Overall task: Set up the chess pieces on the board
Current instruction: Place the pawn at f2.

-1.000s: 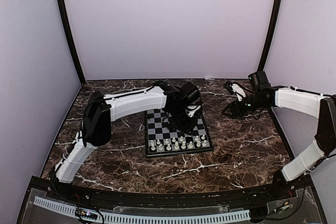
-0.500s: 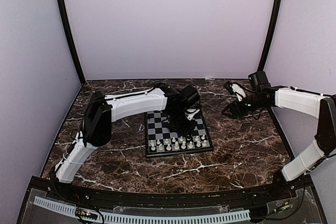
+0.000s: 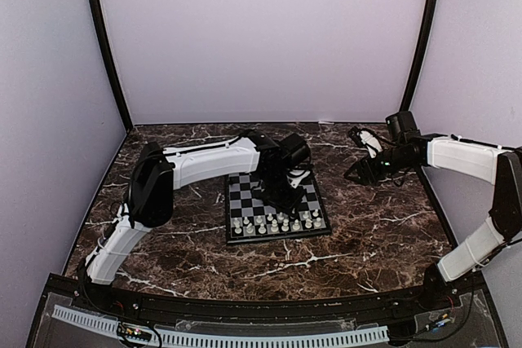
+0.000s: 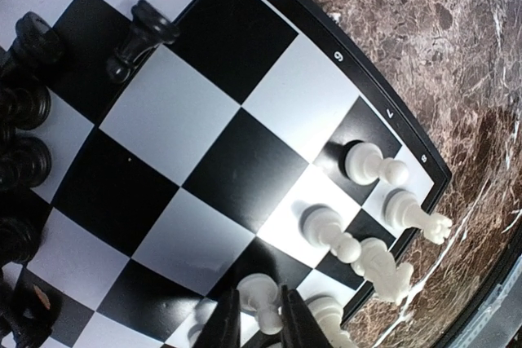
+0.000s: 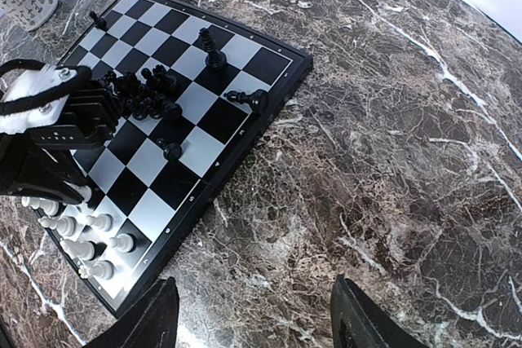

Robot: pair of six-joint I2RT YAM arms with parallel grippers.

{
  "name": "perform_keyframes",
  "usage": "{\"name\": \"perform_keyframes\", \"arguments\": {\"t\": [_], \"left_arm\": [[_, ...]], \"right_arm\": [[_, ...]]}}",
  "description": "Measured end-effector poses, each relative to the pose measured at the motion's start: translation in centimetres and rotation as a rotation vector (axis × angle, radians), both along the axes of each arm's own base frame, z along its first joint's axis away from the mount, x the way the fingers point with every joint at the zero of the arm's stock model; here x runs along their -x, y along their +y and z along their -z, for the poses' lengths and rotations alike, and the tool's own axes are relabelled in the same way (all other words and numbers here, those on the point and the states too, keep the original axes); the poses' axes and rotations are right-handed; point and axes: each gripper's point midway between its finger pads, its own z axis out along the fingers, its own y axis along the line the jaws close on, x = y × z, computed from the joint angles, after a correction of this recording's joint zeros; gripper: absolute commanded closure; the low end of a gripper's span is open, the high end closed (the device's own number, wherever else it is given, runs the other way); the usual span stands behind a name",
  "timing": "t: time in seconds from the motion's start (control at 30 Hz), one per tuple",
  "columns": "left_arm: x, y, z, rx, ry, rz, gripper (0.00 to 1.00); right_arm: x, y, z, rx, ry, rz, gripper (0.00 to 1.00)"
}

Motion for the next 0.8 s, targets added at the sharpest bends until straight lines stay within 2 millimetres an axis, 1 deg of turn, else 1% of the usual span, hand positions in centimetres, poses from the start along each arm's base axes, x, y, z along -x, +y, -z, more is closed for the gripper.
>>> {"name": "perform_keyframes", "arguments": {"t": [0.13, 0.3, 0.43, 0.5, 0.57, 0.63, 0.73, 0.8], "left_arm": [[0.0, 0.0, 0.1, -0.002, 0.001, -0.001, 0.73], [0.0, 0.0, 0.0, -0.001, -0.001, 0.0, 0.72], [-0.2, -0.3, -0.7, 0.013, -0.014, 0.008, 0.72], [-0.6, -0.7, -1.6, 0.034, -0.032, 0.014, 0.72], [-1.1, -1.4, -3.0, 0.069, -0.06, 0.019, 0.71], [-1.8, -1.8, -4.6, 0.101, -0.089, 0.018, 0.7], [-2.6, -1.5, -7.7, 0.148, -0.136, 0.015, 0.67], [-3.6, -0.8, -10.0, 0.169, -0.182, 0.001, 0.65]], "right_arm": [[0.0, 0.0, 0.0, 0.0, 0.001, 0.0, 0.35], [0.0, 0.0, 0.0, 0.0, 0.0, 0.0, 0.35], [0.0, 0.0, 0.0, 0.0, 0.001, 0.0, 0.35], [0.0, 0.0, 0.0, 0.0, 0.002, 0.0, 0.35], [0.1, 0.0, -0.1, 0.003, 0.008, 0.0, 0.35], [0.0, 0.0, -0.6, 0.006, 0.008, -0.002, 0.35], [-0.8, 0.1, -2.4, 0.008, -0.021, -0.004, 0.35], [-1.6, 0.1, -4.3, 0.011, -0.056, -0.005, 0.35]]}}
